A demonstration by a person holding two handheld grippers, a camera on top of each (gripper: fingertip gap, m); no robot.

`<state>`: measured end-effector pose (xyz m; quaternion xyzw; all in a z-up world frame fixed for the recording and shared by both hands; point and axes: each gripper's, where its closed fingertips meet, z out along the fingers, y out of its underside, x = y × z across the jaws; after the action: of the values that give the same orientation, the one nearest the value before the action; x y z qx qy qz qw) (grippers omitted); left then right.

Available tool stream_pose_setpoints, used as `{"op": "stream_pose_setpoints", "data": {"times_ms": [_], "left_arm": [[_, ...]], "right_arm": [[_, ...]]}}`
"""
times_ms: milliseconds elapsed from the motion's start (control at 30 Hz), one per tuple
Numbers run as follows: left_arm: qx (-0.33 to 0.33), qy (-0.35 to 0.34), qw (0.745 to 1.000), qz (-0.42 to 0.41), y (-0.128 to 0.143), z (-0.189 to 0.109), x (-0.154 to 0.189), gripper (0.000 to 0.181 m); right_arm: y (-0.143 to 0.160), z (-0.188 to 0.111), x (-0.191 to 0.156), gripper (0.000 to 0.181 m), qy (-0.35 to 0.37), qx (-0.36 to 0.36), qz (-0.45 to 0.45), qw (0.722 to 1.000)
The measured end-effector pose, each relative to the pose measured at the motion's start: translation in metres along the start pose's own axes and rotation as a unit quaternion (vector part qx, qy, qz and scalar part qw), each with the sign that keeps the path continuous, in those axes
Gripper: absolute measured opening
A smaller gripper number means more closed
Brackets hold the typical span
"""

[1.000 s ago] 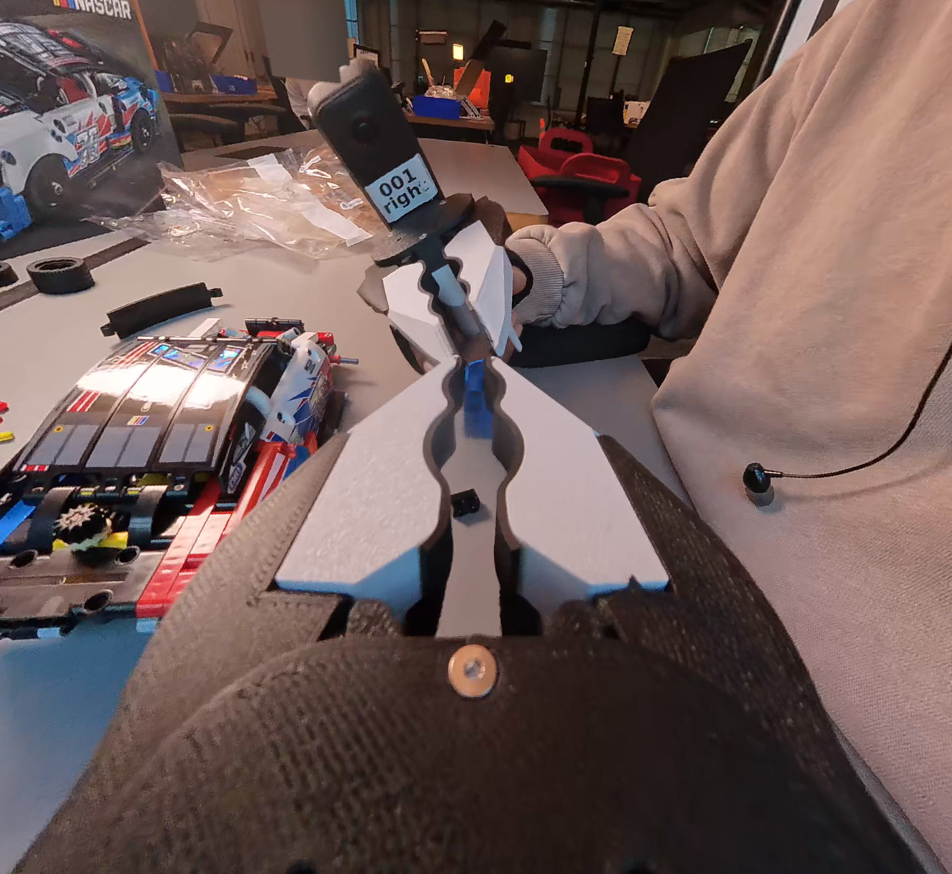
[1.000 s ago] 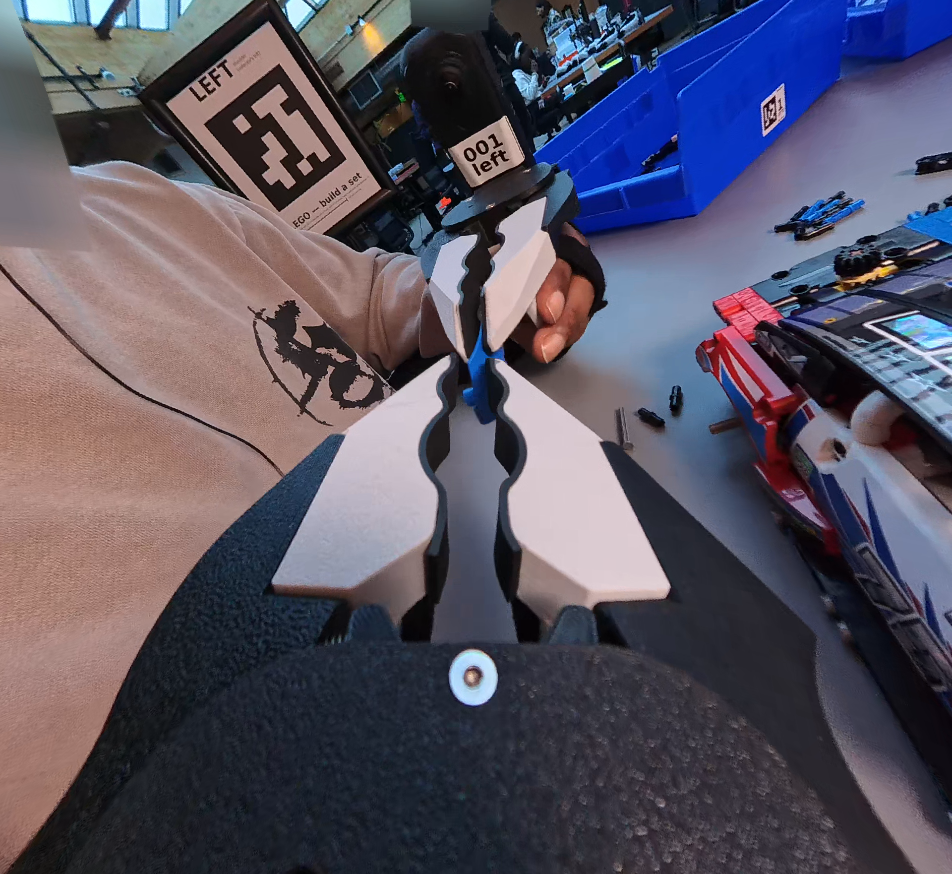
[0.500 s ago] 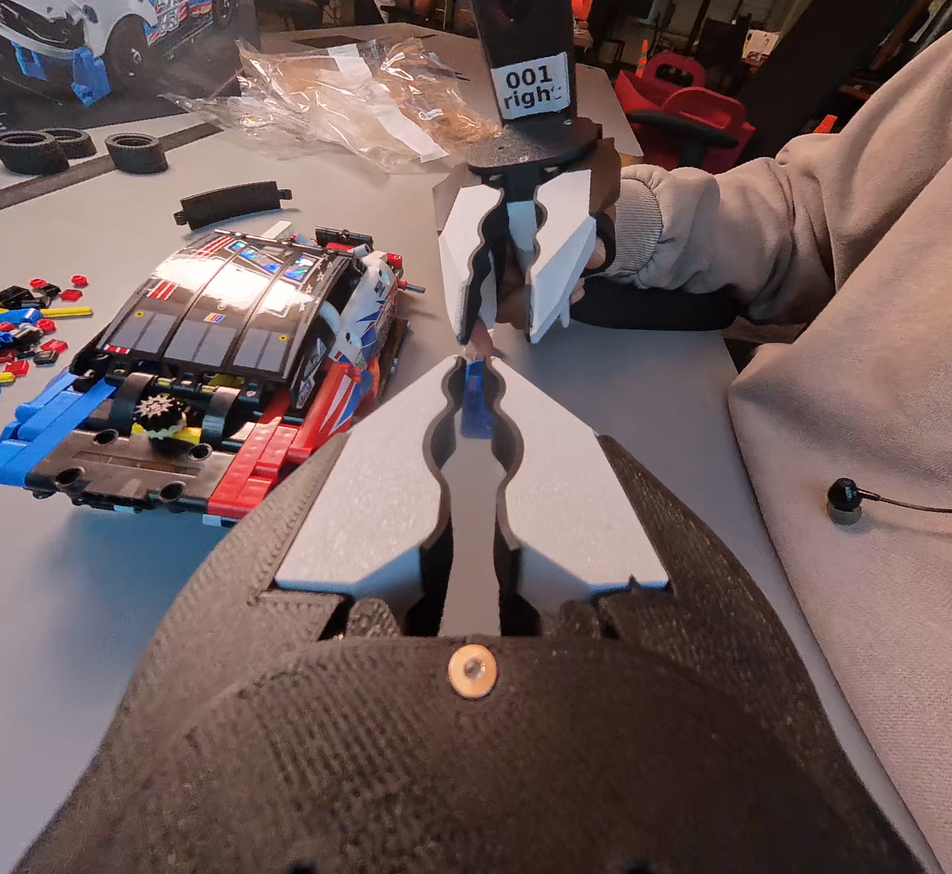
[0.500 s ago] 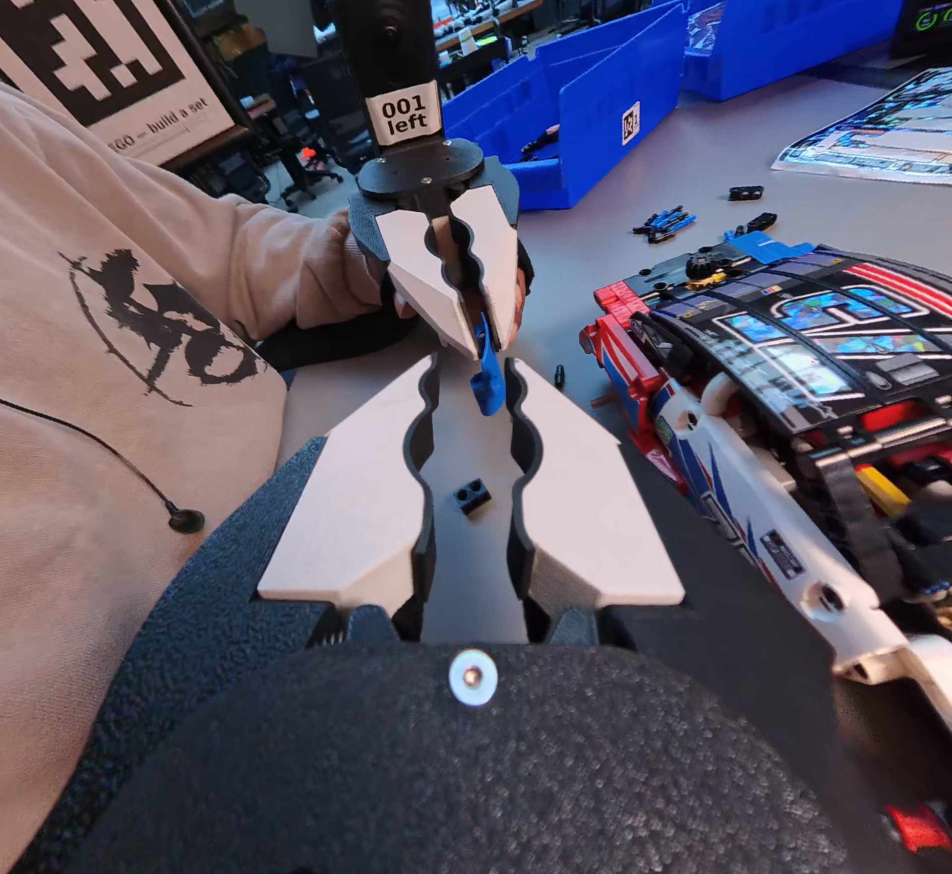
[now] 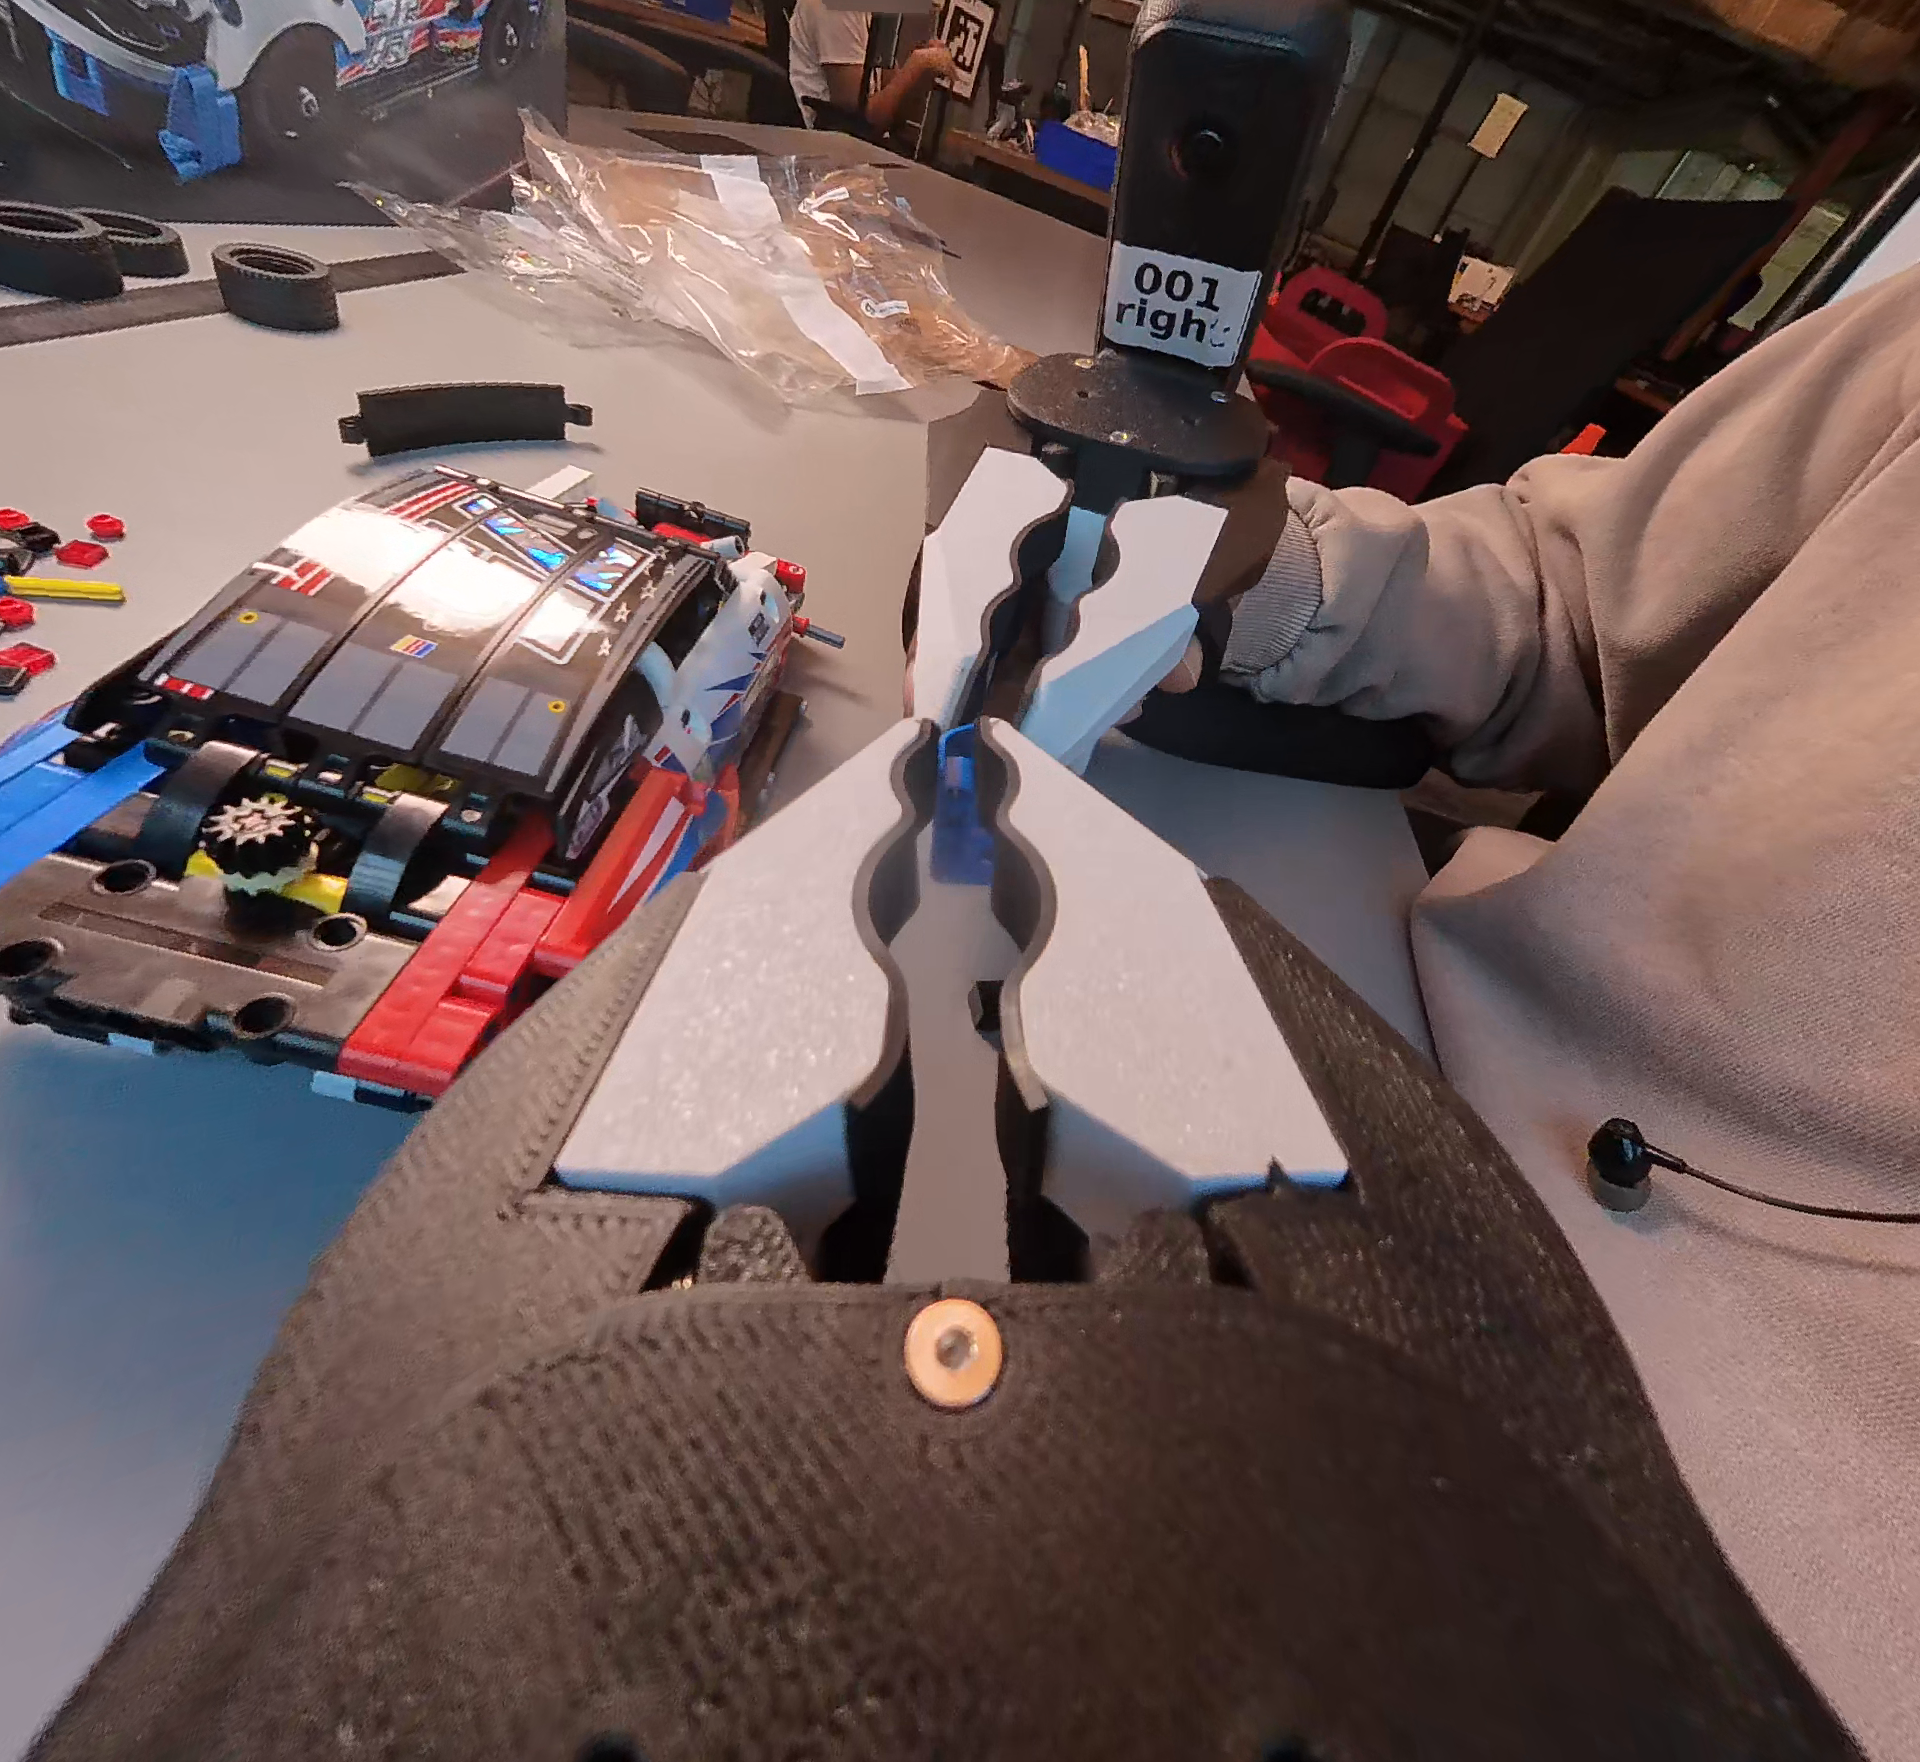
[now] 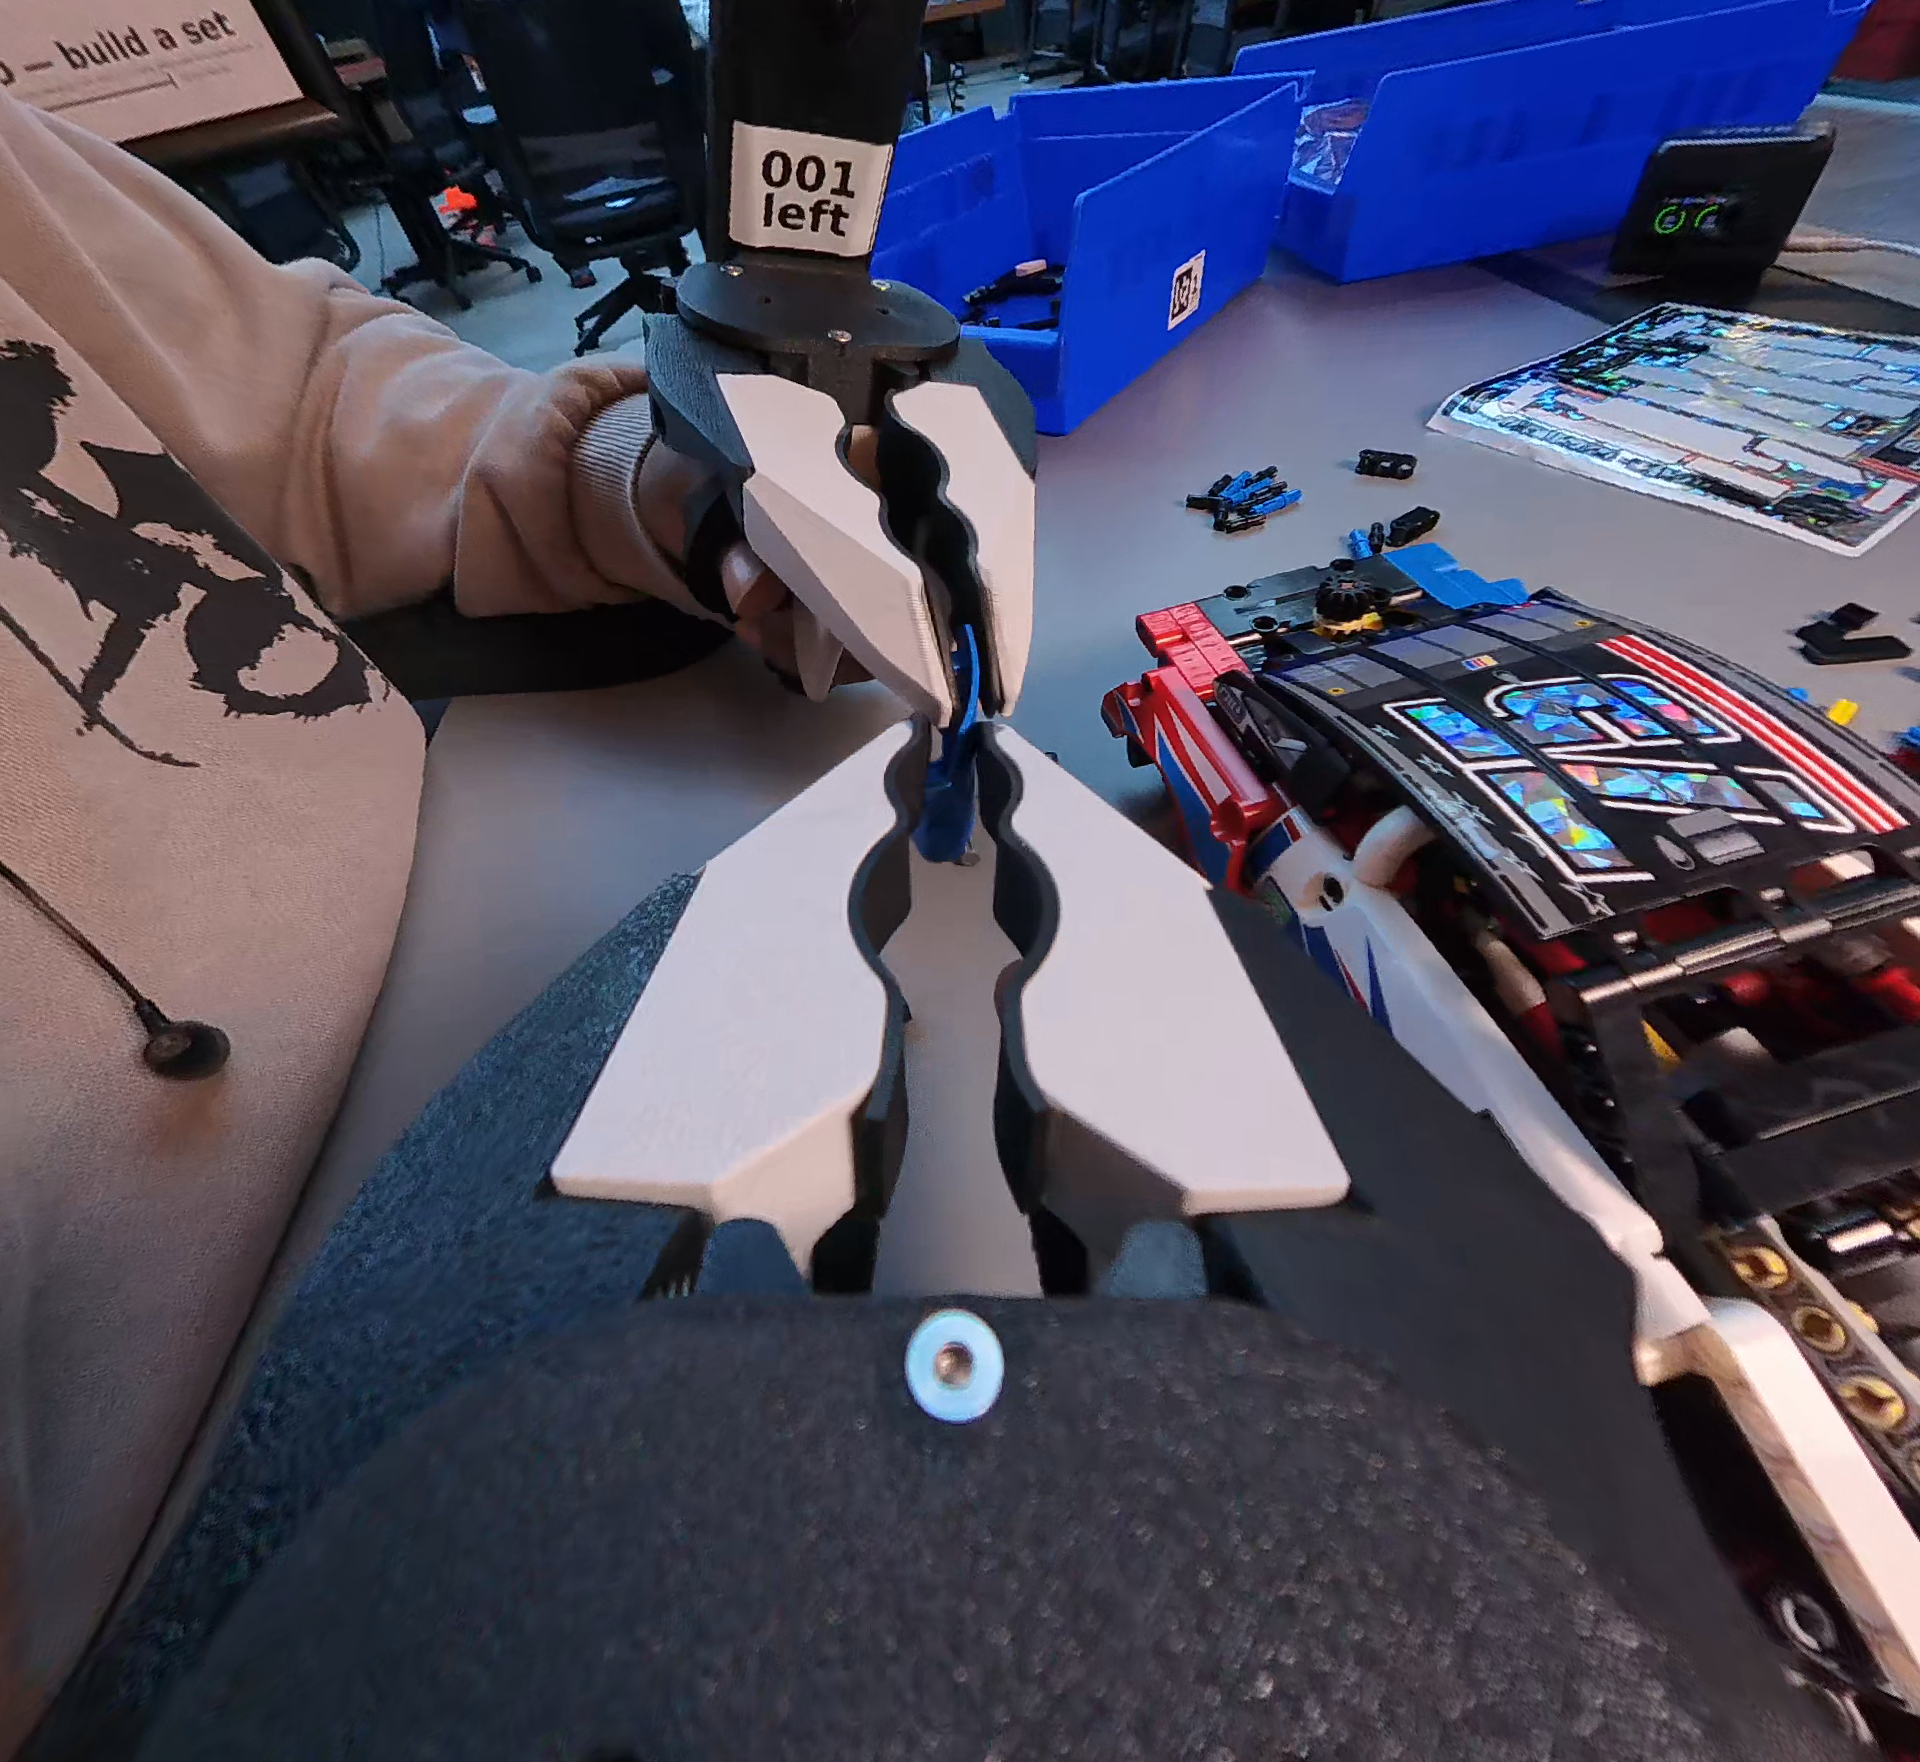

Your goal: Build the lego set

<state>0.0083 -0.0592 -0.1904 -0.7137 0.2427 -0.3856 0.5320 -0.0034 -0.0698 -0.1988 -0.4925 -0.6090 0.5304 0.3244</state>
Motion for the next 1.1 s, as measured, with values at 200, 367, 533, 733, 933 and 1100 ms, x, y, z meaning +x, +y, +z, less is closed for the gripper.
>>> {"op": "stream_pose_setpoints", "data": {"times_ms": [200,367,533,733,933,1100], "left_arm": [[-0.003,0.006,1.0,-0.031,0.003,0.001,-0.004,0.004],[0.004,0.014,0.996,-0.086,0.003,-0.001,-0.011,0.004],[0.02,0.027,0.988,-0.148,0.001,-0.003,-0.016,0.004],[0.052,0.036,0.975,-0.211,-0.005,-0.007,-0.024,0.004],[0.09,0.039,0.97,-0.224,-0.016,-0.006,-0.024,0.003],[0.088,0.033,0.978,-0.187,-0.018,-0.006,-0.02,0.004]], "right_arm": [[0.004,0.001,0.004,0.004,0.005,-0.007,0.004,1.0],[0.004,0.0,0.01,0.001,0.012,-0.009,0.035,0.999],[0.001,-0.004,0.014,0.002,0.021,0.002,0.051,0.998],[-0.003,-0.008,0.018,0.015,0.029,0.011,0.057,0.998],[-0.002,0.008,0.015,0.028,0.032,-0.001,0.065,0.997],[-0.006,0.003,0.014,0.014,0.019,-0.004,0.069,0.997]]}}
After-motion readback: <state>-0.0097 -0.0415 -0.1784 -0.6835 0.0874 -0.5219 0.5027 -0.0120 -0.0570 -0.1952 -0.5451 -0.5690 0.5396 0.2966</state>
